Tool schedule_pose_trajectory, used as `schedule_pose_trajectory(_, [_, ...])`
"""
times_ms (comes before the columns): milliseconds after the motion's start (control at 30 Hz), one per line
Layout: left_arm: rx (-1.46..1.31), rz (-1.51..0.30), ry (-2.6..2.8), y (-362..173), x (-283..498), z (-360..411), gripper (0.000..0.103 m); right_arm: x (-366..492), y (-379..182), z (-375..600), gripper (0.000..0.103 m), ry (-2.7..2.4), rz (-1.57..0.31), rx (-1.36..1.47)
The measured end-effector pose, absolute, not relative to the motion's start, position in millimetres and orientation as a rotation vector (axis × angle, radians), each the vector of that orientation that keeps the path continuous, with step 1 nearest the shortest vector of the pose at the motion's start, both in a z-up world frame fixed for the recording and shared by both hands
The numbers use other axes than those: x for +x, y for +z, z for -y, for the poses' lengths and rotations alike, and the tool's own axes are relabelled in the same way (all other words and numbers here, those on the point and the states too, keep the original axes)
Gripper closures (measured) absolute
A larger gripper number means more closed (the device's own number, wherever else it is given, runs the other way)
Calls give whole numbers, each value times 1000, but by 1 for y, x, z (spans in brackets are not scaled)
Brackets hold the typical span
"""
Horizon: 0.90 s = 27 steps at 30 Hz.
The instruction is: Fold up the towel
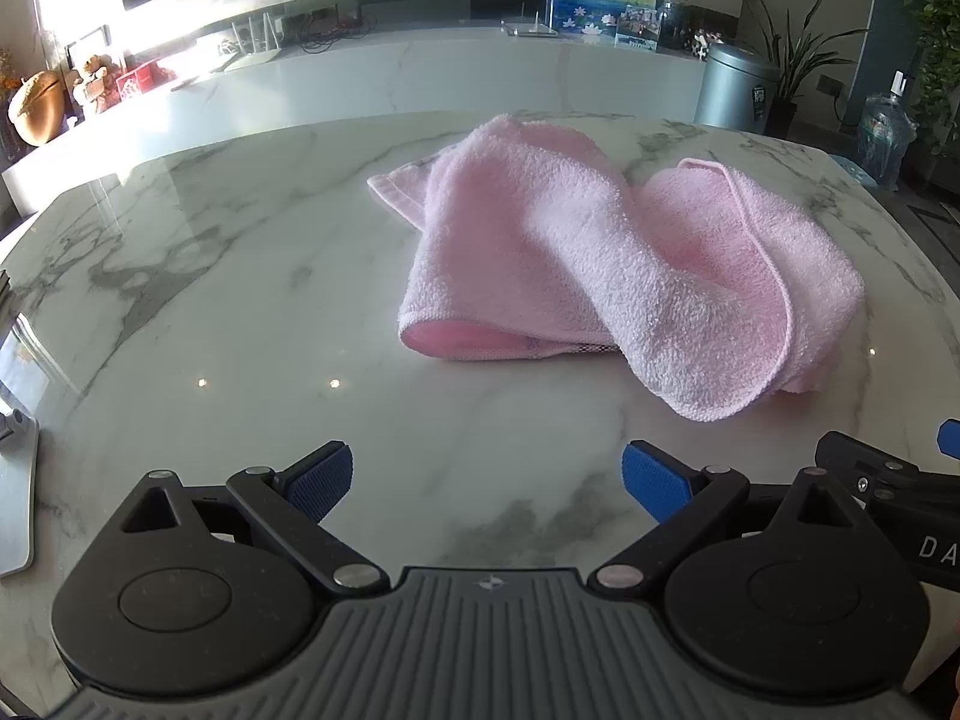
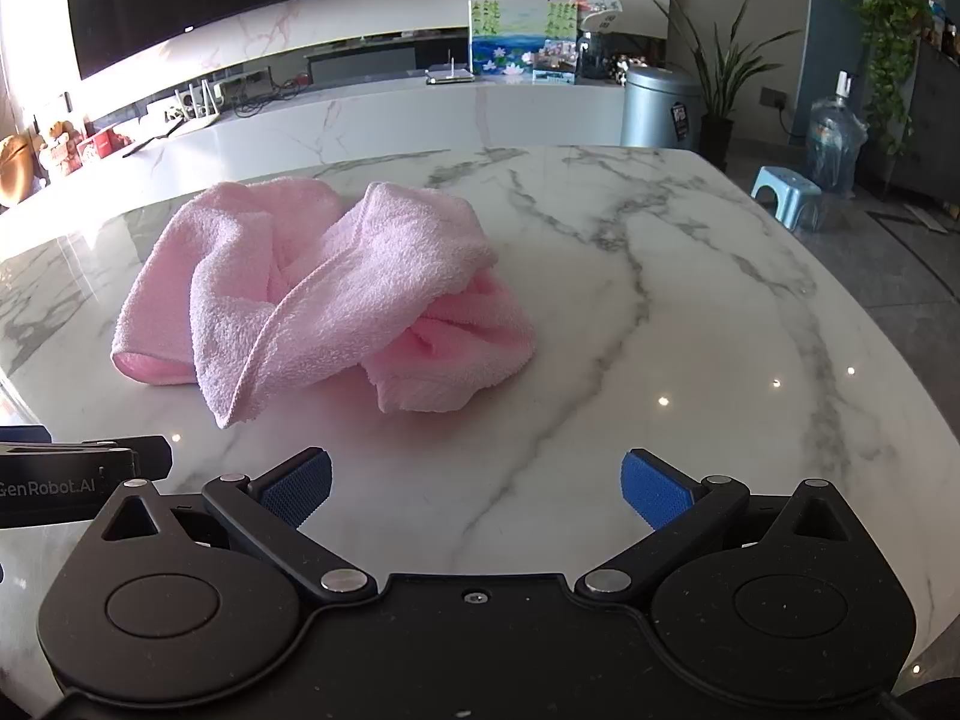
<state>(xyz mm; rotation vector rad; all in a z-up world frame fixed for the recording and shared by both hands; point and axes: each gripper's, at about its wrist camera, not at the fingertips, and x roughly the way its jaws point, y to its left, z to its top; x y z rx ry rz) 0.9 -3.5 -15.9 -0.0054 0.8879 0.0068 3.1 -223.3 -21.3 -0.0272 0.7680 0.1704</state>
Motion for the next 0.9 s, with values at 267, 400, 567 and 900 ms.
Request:
schedule_pose_trajectory(267, [-7,-896,15,-17,2,3,5,1,-21,223,0,176,-776,-26])
schedule_pose_trajectory(400, [-4,-896,15,-17,2,3,5,2,-22,224,0,176,-780,-24])
schedule_pose_trajectory(567, [-3,-897,12,-18,1,3,5,2,-22,224,0,178,-783,-27])
schedule_pose_trajectory(900, [-1,-901,13,-19,2,3,5,3,-23,224,0,180,-789,-31])
